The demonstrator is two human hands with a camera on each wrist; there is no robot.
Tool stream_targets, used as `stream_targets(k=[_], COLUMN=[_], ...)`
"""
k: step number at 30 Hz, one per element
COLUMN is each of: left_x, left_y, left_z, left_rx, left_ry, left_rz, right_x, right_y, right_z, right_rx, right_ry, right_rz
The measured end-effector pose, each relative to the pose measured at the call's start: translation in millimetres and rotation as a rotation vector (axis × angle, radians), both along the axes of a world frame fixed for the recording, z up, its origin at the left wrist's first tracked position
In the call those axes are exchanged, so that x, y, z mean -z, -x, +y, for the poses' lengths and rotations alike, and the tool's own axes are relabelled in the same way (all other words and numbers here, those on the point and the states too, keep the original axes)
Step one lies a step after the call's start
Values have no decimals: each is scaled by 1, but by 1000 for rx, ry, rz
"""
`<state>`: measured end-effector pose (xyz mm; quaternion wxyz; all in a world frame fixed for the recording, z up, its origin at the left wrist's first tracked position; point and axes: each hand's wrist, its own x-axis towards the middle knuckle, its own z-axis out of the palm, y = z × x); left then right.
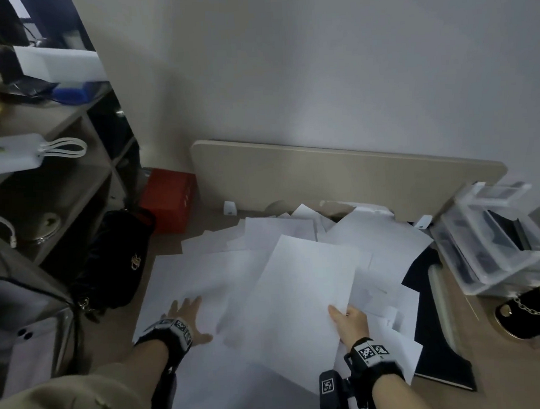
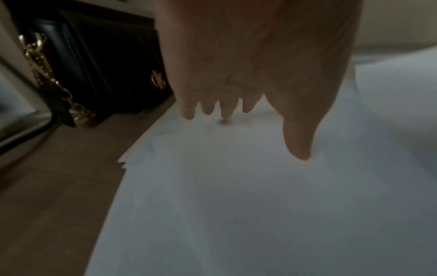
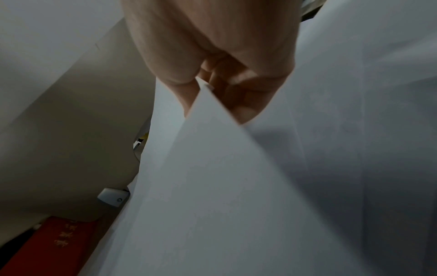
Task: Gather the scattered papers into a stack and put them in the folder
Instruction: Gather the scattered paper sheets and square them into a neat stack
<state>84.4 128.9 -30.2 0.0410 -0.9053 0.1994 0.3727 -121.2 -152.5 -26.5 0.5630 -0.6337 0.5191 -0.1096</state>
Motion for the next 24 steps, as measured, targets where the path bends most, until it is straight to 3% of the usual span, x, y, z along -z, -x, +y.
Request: stream_targets(k=[7, 10, 14, 18, 24], left_x=[14, 9, 1, 11, 3], left_y=[25, 30, 23, 11, 27], left_z=[-9, -18, -19, -10, -21], left_rx=[-11, -20, -136, -233, -174], left_ry=[74, 163, 139, 102, 93], left_rz=[12, -118, -263, -149, -163], right_x=[7, 11, 21, 27, 22], right_y=[10, 15, 21, 27, 34], right_z=[5, 4, 1, 1, 6], right_rx=[-6, -1, -14, -6, -58], right_ry=[-10, -14, -36, -55, -67], right_rz=[9, 19, 50, 74, 83])
